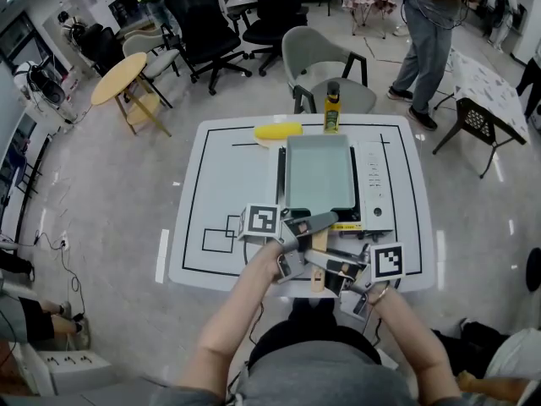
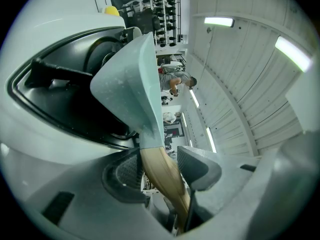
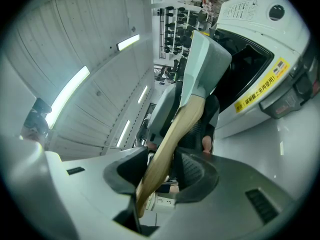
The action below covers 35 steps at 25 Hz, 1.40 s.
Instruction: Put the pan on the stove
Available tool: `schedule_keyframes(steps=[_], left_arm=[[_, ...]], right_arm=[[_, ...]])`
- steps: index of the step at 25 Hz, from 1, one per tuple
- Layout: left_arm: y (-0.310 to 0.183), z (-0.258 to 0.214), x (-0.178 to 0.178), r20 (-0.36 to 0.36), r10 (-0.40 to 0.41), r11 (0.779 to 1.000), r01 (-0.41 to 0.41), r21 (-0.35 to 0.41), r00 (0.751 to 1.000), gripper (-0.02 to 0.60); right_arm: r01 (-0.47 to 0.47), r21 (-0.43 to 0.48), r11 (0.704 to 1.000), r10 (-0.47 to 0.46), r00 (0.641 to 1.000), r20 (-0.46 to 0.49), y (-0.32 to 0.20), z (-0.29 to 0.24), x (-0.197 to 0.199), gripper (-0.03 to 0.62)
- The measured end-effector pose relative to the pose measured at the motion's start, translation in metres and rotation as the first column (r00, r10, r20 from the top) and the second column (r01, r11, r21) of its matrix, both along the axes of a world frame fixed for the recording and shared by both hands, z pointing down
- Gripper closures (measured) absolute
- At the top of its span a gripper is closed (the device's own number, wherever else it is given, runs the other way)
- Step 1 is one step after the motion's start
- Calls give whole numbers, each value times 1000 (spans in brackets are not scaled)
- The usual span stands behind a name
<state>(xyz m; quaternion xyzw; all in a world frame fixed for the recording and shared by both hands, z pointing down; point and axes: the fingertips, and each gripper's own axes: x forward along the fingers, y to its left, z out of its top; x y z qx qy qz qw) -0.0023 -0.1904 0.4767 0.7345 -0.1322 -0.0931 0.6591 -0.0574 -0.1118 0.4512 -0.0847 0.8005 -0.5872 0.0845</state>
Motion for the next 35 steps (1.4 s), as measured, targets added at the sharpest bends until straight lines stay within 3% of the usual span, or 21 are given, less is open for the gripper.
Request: schedule_keyframes(steps=[7, 12, 15, 19, 24, 30, 35], left_arm=[[-1, 2, 0, 4, -12, 1000, 12, -12, 1000, 396], [-2, 1, -2, 8, -22, 1000, 22, -11, 1000, 396], [-3, 1, -2, 13, -26, 1000, 26, -9, 1000, 396], [-2, 1, -3, 19, -33, 999, 33, -8, 999, 396], [0, 2, -5, 26, -50, 999, 50, -15, 998, 396], [2, 2, -8, 9, -66, 998, 66, -8, 998, 393], [6, 4, -14, 4, -75, 997, 75, -22, 997, 391]], right_arm=[[-27, 12, 1000, 28, 999, -44, 1, 1, 19, 432], [-140, 101, 985, 152, 981, -120, -12, -7, 55, 451], [-226, 203, 953, 265, 945, -192, -29, -16, 80, 465], [-303, 365, 880, 411, 872, -267, -46, -35, 107, 490], [-332, 504, 797, 532, 781, -326, -56, -49, 128, 531], [-327, 588, 740, 599, 718, -354, -61, -56, 135, 580], [-308, 628, 715, 622, 692, -368, -62, -62, 135, 591]])
